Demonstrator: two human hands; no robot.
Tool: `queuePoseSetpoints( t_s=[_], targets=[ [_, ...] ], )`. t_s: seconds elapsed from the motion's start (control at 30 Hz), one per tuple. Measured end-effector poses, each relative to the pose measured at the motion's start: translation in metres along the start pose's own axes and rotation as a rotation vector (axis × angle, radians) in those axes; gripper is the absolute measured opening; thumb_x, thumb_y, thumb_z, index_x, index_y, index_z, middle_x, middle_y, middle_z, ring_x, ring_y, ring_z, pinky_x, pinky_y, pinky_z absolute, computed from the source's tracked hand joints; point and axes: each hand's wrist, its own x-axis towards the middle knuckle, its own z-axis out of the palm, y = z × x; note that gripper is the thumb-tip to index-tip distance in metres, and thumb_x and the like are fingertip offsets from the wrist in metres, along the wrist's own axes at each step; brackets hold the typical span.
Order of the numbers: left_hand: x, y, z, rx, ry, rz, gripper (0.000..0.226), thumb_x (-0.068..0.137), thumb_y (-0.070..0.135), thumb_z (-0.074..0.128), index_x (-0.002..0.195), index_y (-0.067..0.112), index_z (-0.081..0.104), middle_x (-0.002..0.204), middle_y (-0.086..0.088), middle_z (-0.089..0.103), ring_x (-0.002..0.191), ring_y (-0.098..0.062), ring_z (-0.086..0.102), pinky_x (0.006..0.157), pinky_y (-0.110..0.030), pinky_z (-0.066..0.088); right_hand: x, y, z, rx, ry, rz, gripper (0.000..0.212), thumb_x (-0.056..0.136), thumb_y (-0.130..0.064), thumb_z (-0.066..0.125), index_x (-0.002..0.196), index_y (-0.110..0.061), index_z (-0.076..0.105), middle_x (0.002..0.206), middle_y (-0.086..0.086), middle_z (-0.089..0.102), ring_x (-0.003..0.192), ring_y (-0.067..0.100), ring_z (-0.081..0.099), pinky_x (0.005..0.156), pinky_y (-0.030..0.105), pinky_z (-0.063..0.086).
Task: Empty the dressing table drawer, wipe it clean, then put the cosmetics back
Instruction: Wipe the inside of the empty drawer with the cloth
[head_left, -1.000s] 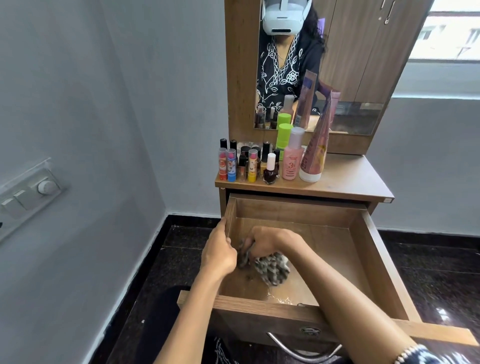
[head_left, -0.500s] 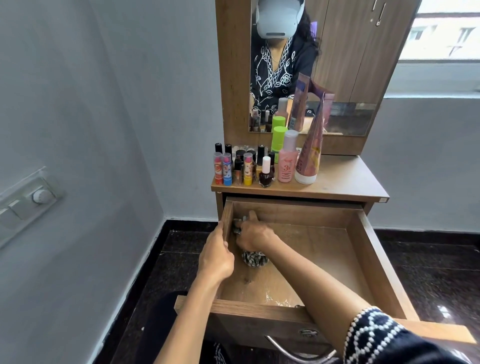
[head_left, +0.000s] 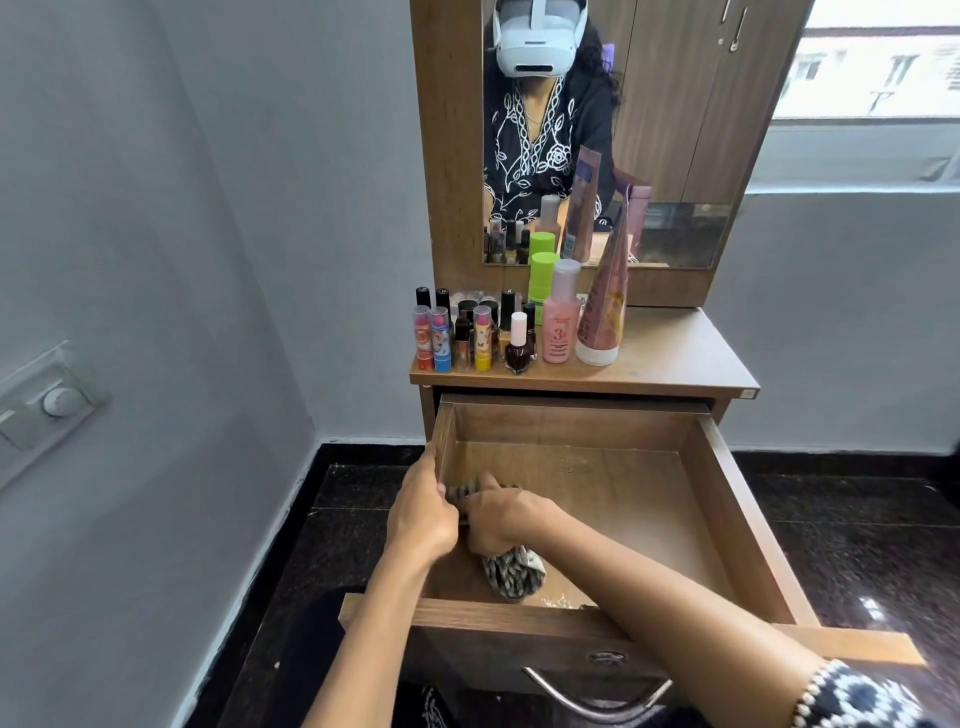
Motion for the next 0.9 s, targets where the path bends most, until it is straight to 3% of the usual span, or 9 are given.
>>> queuePoseSetpoints(
  t_s=[0.07,0.2,0.33,0.4,0.5,0.6,0.7,0.8,0.9],
  targets=[
    [0.001,0.000,0.000,-0.003,-0.003,-0.001,0.056,0.098,0.006,0.033,0.148,0.024,0.015,0.152,-0.002,0.025,0.134,-0.021,0.035,0.106,-0.031,0.031,0.004,0.001,-0.004,0.037,0.016,0.009,0.053,0.094,-0.010,0.035,0.146,-0.008,0.023,0.145,0.019,0.032,0.141,0.034,0.012,0.108,0.047,0.031],
    [-0.002,0.001,-0.001,0.005,-0.012,-0.002,0.058,0.097,0.004,0.034,0.148,0.023,0.014,0.152,-0.001,0.025,0.135,-0.021,0.034,0.106,-0.030,0.030,0.017,0.007,-0.013,0.132,0.146,0.108,0.058,0.094,-0.017,0.040,0.148,-0.023,0.022,0.151,0.015,0.025,0.130,0.039,0.039,0.100,0.045,0.040],
    [-0.003,0.000,-0.002,0.005,-0.020,0.006,0.057,0.097,0.005,0.032,0.148,0.023,0.013,0.154,-0.001,0.022,0.136,-0.020,0.032,0.107,-0.029,0.029,0.032,0.010,-0.019,0.213,0.264,0.179,0.056,0.094,-0.027,0.042,0.148,-0.031,0.023,0.155,0.008,0.010,0.132,0.036,0.037,0.099,0.043,0.040],
    [-0.003,0.000,-0.001,0.002,-0.017,0.008,0.056,0.098,0.006,0.032,0.148,0.023,0.013,0.154,-0.001,0.022,0.136,-0.019,0.032,0.107,-0.029,0.029,0.035,0.015,-0.020,0.291,0.294,0.222,0.052,0.095,-0.026,0.043,0.145,-0.027,0.029,0.153,0.009,0.017,0.129,0.035,0.040,0.098,0.043,0.041],
    [-0.003,0.001,0.000,-0.004,-0.007,0.001,0.056,0.098,0.007,0.033,0.148,0.024,0.013,0.154,-0.001,0.020,0.137,-0.020,0.031,0.107,-0.031,0.031,0.034,0.033,-0.018,0.447,0.296,0.306,0.044,0.093,-0.015,0.044,0.137,-0.017,0.043,0.138,0.014,0.045,0.120,0.032,0.049,0.096,0.042,0.044],
    [-0.003,0.001,0.000,-0.020,-0.014,0.009,0.060,0.097,0.003,0.035,0.148,0.022,0.013,0.154,-0.001,0.021,0.137,-0.020,0.032,0.107,-0.030,0.032,0.029,0.051,-0.016,0.513,0.291,0.356,0.044,0.094,-0.019,0.046,0.138,-0.026,0.045,0.149,0.008,0.028,0.132,0.036,0.034,0.101,0.046,0.038],
    [-0.002,0.000,0.000,-0.018,-0.016,0.009,0.060,0.096,0.001,0.036,0.148,0.021,0.013,0.154,-0.002,0.022,0.136,-0.020,0.032,0.107,-0.030,0.031,0.024,0.052,-0.015,0.411,0.300,0.315,0.046,0.095,-0.016,0.044,0.140,-0.028,0.041,0.150,0.005,0.017,0.136,0.037,0.023,0.104,0.048,0.035],
    [-0.002,0.001,0.000,-0.014,-0.012,0.006,0.059,0.097,0.002,0.035,0.148,0.021,0.013,0.154,-0.002,0.021,0.137,-0.020,0.032,0.107,-0.031,0.031,0.013,0.047,-0.015,0.190,0.314,0.160,0.056,0.093,-0.006,0.044,0.144,-0.028,0.033,0.149,0.005,0.019,0.133,0.035,0.027,0.106,0.047,0.037],
    [-0.002,0.001,0.000,-0.008,-0.012,0.003,0.058,0.097,0.003,0.035,0.148,0.021,0.014,0.154,-0.003,0.021,0.137,-0.021,0.031,0.108,-0.032,0.030,-0.003,0.044,-0.011,0.063,0.290,-0.073,0.063,0.087,0.003,0.054,0.138,-0.032,0.043,0.141,0.003,0.030,0.126,0.029,0.037,0.103,0.042,0.042]
  ],
)
